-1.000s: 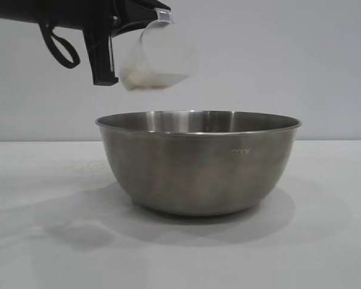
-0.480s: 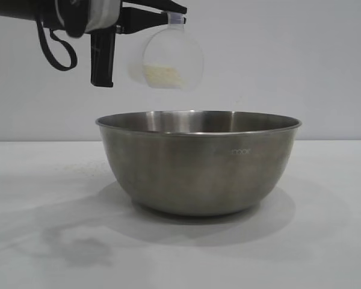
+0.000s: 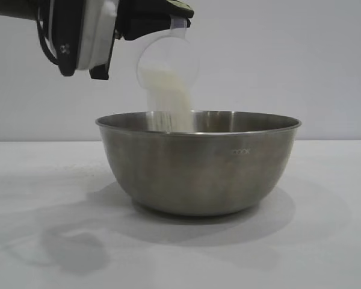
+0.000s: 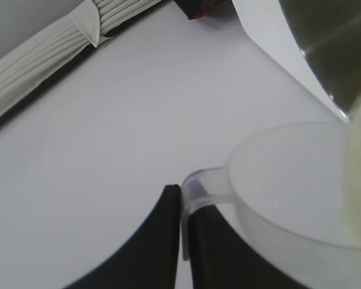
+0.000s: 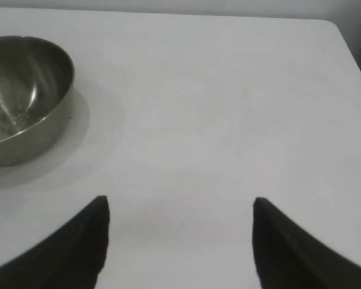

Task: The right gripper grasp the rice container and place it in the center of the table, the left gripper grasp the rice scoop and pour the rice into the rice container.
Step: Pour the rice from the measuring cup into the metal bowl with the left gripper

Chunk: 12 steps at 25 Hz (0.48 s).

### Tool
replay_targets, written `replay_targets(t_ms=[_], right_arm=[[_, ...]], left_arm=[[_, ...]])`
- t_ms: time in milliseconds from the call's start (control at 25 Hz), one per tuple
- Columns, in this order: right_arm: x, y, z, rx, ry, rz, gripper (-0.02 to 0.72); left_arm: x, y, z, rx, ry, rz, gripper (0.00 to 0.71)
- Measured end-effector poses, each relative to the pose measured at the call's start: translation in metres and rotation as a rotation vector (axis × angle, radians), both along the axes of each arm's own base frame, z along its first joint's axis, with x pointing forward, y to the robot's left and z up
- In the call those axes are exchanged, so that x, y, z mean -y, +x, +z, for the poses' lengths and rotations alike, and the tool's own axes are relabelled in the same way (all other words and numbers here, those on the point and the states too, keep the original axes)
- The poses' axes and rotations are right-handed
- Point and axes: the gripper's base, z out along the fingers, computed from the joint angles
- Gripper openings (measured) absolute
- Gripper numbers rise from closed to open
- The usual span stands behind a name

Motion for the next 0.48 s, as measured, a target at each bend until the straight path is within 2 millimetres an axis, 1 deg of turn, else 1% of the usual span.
replay_targets(t_ms=[160, 480], right_arm=[[0.0000, 0.0000, 0.0000, 0.000, 0.000, 0.000, 0.414], [0.0000, 0.0000, 0.0000, 0.000, 0.000, 0.000, 0.414]], left_arm=[[0.0011, -0.0022, -0.0010, 0.058, 0.041, -0.027, 0.000], [0.0026, -0.0049, -0.0020, 0.071, 0.062, -0.065, 0.000]])
